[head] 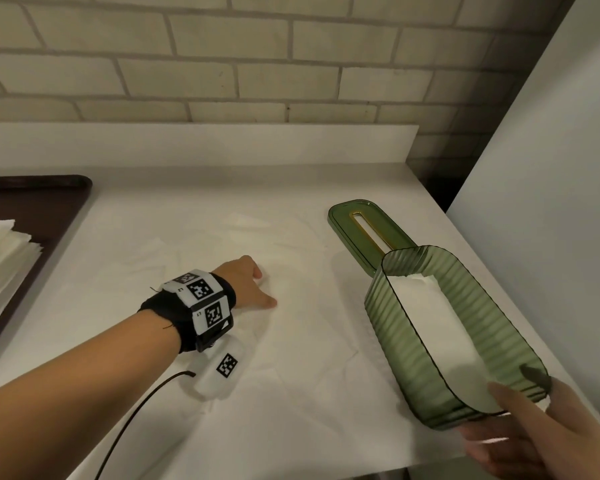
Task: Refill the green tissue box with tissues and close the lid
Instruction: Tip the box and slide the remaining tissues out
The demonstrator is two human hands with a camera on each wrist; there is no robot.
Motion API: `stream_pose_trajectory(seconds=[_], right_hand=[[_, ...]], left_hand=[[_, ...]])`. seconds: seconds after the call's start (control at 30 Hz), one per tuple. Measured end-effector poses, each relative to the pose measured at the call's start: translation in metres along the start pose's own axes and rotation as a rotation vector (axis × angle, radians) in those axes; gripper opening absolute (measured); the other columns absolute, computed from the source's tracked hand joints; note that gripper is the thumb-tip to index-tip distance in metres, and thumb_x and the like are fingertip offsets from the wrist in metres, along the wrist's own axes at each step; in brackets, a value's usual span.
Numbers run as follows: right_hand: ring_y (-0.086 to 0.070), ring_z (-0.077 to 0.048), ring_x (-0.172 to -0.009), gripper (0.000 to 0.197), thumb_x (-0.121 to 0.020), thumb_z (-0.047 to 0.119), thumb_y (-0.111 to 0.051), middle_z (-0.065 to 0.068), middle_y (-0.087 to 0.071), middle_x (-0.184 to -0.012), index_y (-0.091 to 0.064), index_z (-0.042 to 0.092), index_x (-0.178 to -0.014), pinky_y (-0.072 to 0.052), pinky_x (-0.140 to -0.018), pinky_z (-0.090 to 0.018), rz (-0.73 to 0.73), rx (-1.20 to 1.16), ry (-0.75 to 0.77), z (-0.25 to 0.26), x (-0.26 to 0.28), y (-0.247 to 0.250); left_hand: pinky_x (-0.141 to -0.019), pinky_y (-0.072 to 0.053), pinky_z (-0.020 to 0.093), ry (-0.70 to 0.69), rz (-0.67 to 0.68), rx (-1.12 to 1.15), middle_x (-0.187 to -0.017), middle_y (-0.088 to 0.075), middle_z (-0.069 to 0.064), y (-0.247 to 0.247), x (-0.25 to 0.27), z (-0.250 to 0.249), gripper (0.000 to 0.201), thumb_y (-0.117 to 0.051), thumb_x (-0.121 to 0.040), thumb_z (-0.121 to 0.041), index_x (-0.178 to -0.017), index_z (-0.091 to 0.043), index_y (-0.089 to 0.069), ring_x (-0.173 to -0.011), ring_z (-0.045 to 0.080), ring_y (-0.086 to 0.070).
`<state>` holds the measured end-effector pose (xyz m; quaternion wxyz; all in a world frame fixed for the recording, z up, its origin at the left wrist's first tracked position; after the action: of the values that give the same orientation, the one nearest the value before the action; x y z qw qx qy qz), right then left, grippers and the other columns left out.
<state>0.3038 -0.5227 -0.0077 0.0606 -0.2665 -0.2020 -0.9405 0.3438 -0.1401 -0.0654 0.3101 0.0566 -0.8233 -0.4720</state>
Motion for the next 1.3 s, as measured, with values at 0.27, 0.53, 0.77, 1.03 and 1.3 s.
stream_pose_trajectory(seconds=[0.27,0.53,0.77,1.03,1.3], right_hand=[[-0.051,-0.006,-0.031,0.076,-0.058,0.094,-0.035,0.008,-0.060,-0.043,-0.059,0.034,-0.097,-0.051,-0.049,-0.034,-0.211,0.506,0.492,0.053,0.018,0.041],[-0.063,-0.004,-0.071,0.013,-0.072,0.044,-0.070,0.013,-0.067,-0.072,-0.068,0.041,-0.084,-0.049,-0.051,-0.015,0.121,0.504,0.825,0.113,0.052,-0.062],[-0.047,0.010,-0.113,0.077,-0.070,0.064,-0.062,0.027,-0.048,-0.126,-0.029,0.039,-0.136,-0.041,-0.093,-0.010,0.210,0.570,0.795,0.118,0.022,-0.101],[-0.068,-0.004,-0.073,0.043,-0.080,0.029,-0.071,0.013,-0.072,-0.086,-0.042,0.043,-0.108,-0.051,-0.068,-0.022,0.053,0.269,0.664,0.109,0.011,-0.052],[-0.066,-0.013,-0.050,0.025,-0.084,0.002,-0.065,-0.001,-0.073,-0.074,-0.061,0.026,-0.091,-0.050,-0.048,-0.016,-0.168,-0.011,0.622,0.085,-0.002,0.018]], left_hand=[[-0.080,-0.036,0.021,-0.116,-0.140,0.003,-0.095,-0.052,-0.006,0.018,0.011,-0.015,0.031,-0.067,-0.081,-0.039,-0.103,-0.018,-0.062,-0.091,0.013,-0.048],[-0.070,-0.039,0.021,-0.370,-0.238,0.293,-0.080,-0.066,-0.009,0.062,0.069,-0.042,0.005,-0.066,-0.084,-0.031,-0.082,-0.030,-0.061,-0.079,0.010,-0.059],[-0.084,-0.051,0.030,-0.650,-0.025,0.553,-0.087,-0.073,0.005,0.085,0.123,-0.076,0.003,-0.069,-0.083,-0.023,-0.084,-0.020,-0.069,-0.081,0.016,-0.068],[-0.063,-0.046,0.015,-0.654,-0.126,0.583,-0.074,-0.068,-0.004,0.104,0.104,-0.102,0.007,-0.067,-0.084,-0.022,-0.081,-0.025,-0.061,-0.061,0.000,-0.059],[-0.065,-0.050,0.024,-0.651,-0.068,0.588,-0.086,-0.065,-0.001,0.062,0.059,-0.170,0.020,-0.072,-0.080,-0.015,-0.091,-0.026,-0.060,-0.071,0.009,-0.057]])
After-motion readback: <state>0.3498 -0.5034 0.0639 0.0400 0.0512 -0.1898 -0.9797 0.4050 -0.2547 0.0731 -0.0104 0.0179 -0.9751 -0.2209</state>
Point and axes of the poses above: each hand's wrist, its own x-axis away from the middle knuckle, its own y-axis out of the back of the hand, z = x × y, the point moved 8 cm from there along -x, towards the middle knuckle
